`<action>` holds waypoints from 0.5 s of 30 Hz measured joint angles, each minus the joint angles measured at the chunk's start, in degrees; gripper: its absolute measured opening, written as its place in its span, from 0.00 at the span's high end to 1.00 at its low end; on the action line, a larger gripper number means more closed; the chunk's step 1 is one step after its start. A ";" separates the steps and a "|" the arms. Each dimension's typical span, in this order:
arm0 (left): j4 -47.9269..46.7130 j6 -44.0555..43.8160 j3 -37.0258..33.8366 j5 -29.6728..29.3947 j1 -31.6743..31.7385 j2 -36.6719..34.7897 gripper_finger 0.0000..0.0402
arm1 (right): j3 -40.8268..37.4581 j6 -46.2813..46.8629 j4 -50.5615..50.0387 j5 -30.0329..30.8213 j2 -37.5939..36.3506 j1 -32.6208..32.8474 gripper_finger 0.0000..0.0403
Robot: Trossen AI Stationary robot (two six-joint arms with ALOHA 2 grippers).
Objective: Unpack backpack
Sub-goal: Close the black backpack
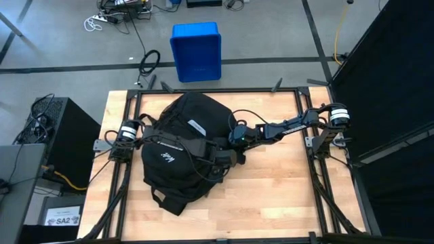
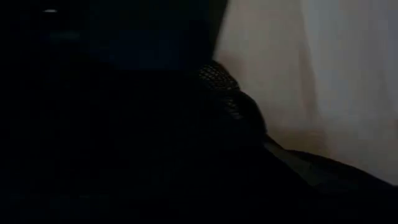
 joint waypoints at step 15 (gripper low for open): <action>-5.98 6.40 0.02 -2.84 0.50 -1.07 0.63 | 0.00 0.00 0.56 -0.95 0.00 0.28 1.00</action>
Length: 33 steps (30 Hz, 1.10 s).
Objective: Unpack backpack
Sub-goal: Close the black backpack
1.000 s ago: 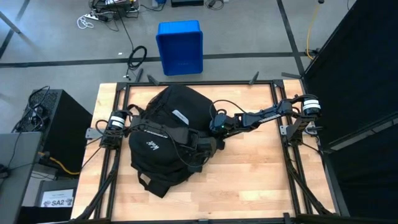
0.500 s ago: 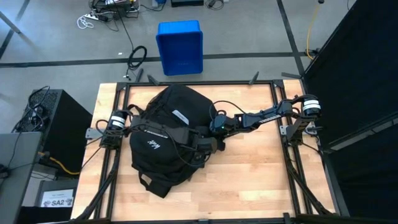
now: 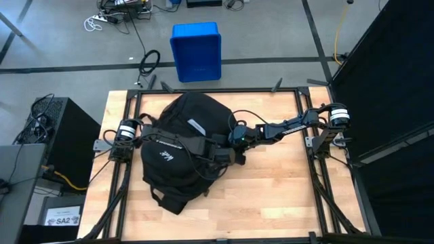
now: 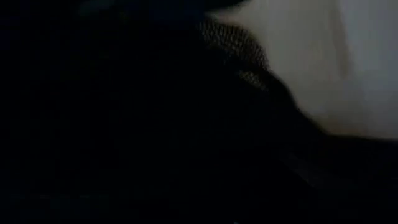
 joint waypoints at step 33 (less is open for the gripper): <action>15.80 0.87 -7.26 4.54 -1.16 0.20 0.70 | -0.02 1.06 0.32 -1.81 0.03 0.37 1.00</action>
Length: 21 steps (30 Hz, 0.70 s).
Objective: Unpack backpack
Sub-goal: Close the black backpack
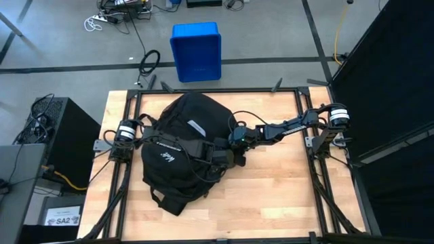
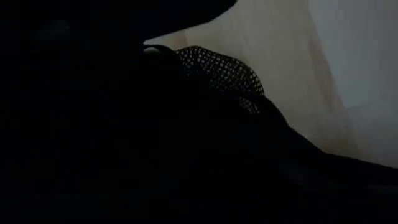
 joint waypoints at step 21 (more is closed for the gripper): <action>5.60 2.10 -2.44 8.96 -1.48 4.22 0.70 | 0.07 1.78 -0.42 -0.49 -0.01 0.02 1.00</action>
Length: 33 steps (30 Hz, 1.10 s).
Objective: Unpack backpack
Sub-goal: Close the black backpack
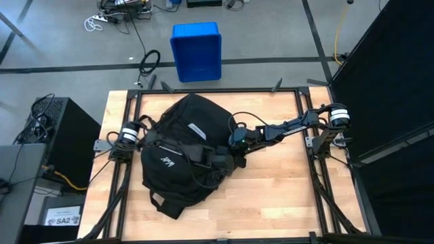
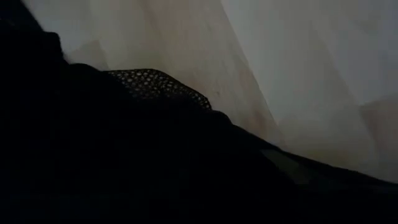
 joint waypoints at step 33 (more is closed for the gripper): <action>-25.22 -7.87 8.27 -16.91 -7.77 -6.37 1.00 | 0.02 -0.17 -2.39 1.50 -0.07 -2.33 1.00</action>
